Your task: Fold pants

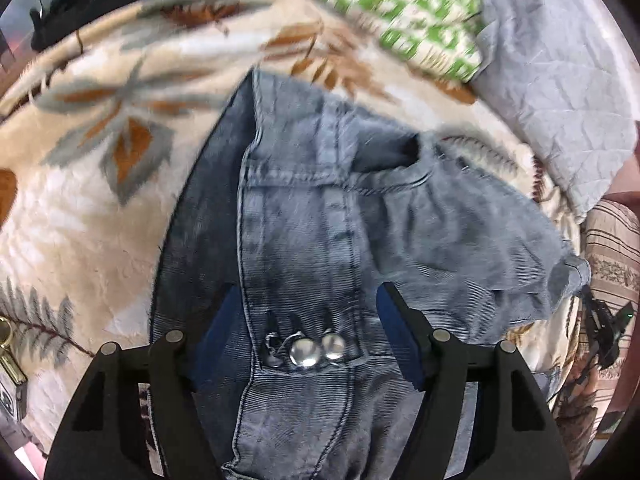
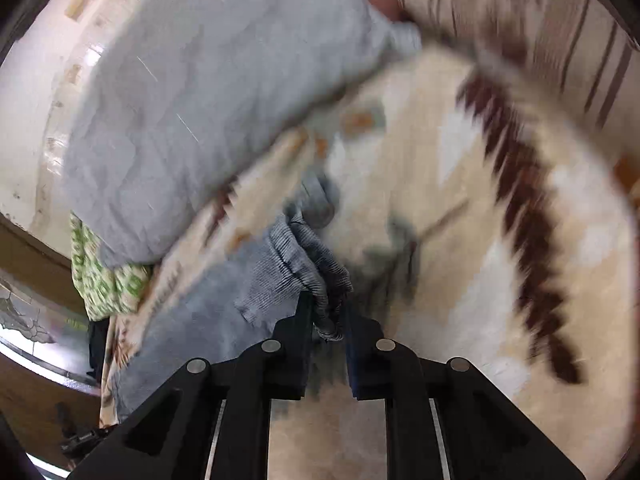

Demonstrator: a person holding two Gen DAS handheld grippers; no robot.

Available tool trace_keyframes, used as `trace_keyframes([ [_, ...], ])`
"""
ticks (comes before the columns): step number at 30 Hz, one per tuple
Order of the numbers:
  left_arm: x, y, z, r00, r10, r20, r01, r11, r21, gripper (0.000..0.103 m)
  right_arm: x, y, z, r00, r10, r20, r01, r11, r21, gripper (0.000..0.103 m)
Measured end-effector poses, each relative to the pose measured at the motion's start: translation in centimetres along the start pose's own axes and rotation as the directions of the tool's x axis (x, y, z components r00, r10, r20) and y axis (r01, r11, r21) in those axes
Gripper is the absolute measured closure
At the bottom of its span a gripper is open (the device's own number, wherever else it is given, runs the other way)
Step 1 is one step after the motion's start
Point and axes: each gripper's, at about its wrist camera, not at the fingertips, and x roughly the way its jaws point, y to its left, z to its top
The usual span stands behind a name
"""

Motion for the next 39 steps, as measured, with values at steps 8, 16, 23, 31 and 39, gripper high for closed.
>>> trace_keyframes([
  [8,2.9,-0.2,0.0,0.994,0.107,-0.011,-0.106,0.993,0.045,0.032,-1.2,-5.8,0.4,0.994,-0.104,-0.045,0.108,0.989,0.099,0.096],
  [16,0.9,-0.2,-1.5,1.000,0.002,-0.012,-0.001,0.996,0.084,0.032,0.8,-0.8,-3.0,0.991,-0.071,-0.115,0.076,0.996,0.038,0.043],
  [23,-0.3,-0.3,-2.3,1.000,-0.008,-0.006,0.009,0.997,0.074,0.032,1.2,-1.2,-2.6,0.986,-0.156,-0.065,0.163,0.980,0.116,0.046],
  [31,2.0,-0.2,-1.5,0.999,0.021,-0.043,-0.021,1.000,0.006,0.028,1.6,3.1,-3.3,0.982,-0.131,-0.135,0.107,0.979,-0.173,0.085],
  [39,2.7,-0.4,-2.4,0.995,0.104,-0.009,-0.103,0.991,0.080,0.025,2.0,-0.7,-2.4,0.947,-0.290,-0.135,0.263,0.946,-0.188,0.085],
])
